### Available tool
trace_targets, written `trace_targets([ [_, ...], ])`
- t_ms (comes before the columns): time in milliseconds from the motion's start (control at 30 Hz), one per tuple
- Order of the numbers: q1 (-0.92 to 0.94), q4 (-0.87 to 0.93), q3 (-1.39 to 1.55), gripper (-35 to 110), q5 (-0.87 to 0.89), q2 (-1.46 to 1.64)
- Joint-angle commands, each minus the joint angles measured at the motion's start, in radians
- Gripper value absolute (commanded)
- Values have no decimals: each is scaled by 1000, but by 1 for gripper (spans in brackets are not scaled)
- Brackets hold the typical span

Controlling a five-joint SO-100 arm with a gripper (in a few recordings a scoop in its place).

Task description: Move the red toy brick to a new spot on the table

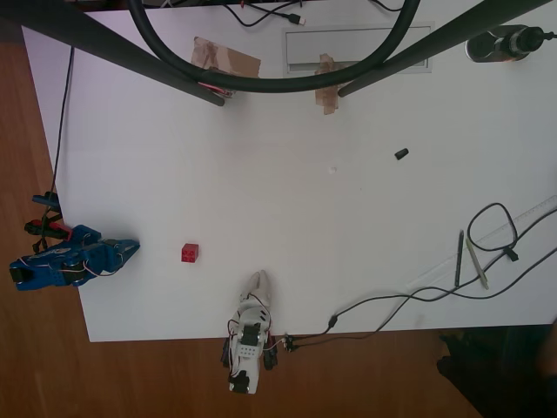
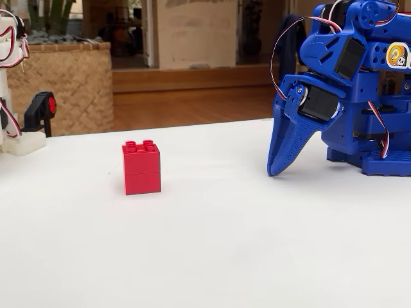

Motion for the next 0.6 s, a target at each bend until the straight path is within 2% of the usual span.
trace_targets([
  [0, 2, 0, 32, 0, 12, 29],
  [100, 48, -71, -14, 1, -43, -67],
  [267, 110, -270, -402, 6, -81, -575],
  [433, 103, -261, -868, 15, -49, -963],
  [567, 107, -284, -1083, 21, -35, -1155],
])
